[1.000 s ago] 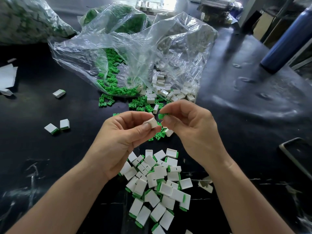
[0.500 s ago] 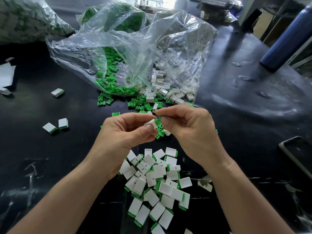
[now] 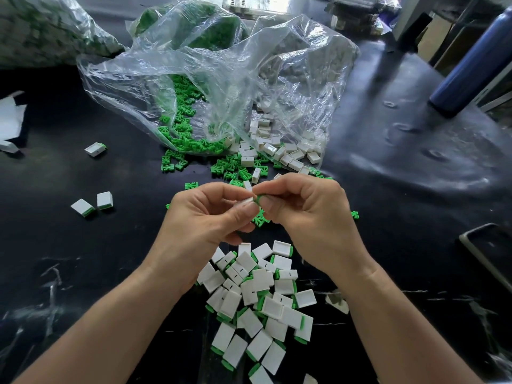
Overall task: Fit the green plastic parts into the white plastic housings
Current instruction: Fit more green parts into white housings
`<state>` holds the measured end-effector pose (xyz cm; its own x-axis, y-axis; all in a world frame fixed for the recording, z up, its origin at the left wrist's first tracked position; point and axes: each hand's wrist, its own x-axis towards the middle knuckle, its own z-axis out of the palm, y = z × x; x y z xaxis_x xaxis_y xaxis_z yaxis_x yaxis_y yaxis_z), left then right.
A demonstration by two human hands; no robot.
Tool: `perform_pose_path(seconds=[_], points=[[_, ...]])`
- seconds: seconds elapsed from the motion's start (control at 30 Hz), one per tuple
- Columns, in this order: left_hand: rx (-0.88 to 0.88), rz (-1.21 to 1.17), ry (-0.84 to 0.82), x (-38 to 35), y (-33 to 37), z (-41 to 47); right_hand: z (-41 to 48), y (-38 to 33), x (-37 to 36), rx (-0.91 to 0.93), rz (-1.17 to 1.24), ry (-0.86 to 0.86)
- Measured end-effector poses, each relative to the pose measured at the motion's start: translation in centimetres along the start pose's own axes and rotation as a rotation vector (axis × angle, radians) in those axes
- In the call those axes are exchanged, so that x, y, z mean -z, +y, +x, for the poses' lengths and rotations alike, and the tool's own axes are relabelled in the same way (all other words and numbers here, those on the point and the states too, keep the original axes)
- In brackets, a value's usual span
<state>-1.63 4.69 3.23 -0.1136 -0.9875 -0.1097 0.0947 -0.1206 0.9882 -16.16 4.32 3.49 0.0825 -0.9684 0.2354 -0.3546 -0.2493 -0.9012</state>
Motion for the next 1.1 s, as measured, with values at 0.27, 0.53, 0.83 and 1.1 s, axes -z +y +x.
perform_pose_path(seconds=[0.27,0.53,0.83,1.1], points=[[0.070,0.060,-0.122,0.0,0.2,-0.1,-0.2,0.1,-0.4,0.009,-0.088,-0.013],[0.018,0.173,-0.128,0.2,-0.1,-0.1,-0.1,0.0,-0.1,-0.010,-0.103,-0.030],[-0.263,0.576,-0.113,0.5,-0.2,-0.6,-0.1,-0.2,0.3,0.006,-0.077,-0.106],[-0.261,0.708,-0.177,1.0,-0.2,-0.4,-0.1,-0.1,0.3,0.097,-0.207,-0.187]])
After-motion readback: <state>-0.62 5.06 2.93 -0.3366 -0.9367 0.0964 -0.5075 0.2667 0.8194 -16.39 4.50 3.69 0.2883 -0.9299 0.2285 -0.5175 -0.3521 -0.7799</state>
